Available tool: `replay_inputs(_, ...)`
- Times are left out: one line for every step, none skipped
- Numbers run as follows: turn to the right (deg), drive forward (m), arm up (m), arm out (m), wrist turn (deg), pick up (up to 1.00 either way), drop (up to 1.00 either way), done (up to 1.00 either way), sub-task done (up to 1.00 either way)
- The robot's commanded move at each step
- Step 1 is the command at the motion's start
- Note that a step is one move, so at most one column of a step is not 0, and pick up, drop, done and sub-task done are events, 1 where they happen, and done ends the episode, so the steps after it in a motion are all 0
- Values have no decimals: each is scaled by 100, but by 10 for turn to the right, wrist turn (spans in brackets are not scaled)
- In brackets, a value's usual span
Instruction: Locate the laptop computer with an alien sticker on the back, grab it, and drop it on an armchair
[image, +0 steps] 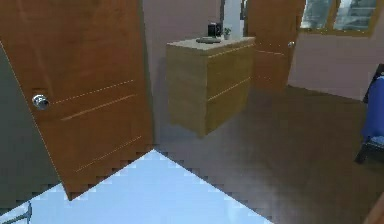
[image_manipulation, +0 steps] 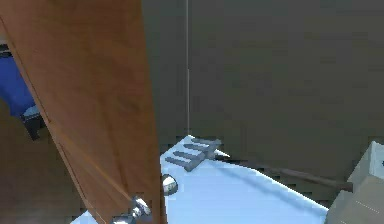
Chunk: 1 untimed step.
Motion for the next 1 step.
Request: replay_inputs(-120,0,0,0,0,0,0,0,0)
